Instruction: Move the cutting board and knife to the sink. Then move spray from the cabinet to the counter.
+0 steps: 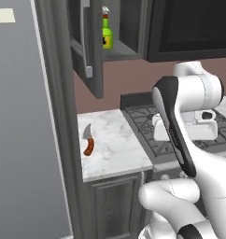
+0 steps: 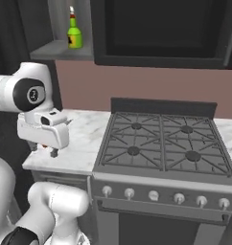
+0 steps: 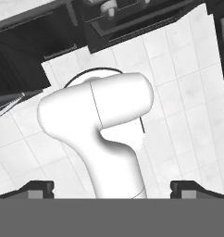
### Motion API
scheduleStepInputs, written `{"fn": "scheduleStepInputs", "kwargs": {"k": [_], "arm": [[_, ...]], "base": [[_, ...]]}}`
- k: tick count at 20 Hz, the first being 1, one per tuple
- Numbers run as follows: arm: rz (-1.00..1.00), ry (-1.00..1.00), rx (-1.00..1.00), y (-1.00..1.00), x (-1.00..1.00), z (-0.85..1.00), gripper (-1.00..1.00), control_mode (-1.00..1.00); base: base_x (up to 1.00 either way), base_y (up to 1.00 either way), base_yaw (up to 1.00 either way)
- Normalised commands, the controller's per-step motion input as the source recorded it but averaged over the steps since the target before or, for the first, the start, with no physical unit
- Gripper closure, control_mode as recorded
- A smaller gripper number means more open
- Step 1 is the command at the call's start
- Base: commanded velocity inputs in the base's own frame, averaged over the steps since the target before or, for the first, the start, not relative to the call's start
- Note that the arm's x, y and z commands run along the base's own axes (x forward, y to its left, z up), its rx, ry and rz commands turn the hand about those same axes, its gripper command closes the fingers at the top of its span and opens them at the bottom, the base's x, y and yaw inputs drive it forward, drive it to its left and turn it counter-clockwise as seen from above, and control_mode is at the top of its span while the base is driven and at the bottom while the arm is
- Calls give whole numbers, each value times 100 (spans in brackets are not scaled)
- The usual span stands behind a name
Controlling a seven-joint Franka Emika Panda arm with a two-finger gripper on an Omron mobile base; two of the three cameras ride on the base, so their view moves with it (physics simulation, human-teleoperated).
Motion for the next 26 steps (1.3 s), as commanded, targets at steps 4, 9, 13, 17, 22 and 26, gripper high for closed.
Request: {"fn": "scheduleStepInputs", "kwargs": {"k": [4,9,13,17,22,26], "arm": [[0,0,0,0,0,0,-100,100],[0,0,0,0,0,0,-100,100],[0,0,0,0,0,0,-100,100],[0,0,0,0,0,0,-100,100],[5,2,0,39,47,-38,-100,-100],[12,0,0,74,73,-64,-100,-100]], "base": [[55,36,0],[68,18,5],[42,13,7],[42,25,5],[10,7,1],[0,0,0]]}}
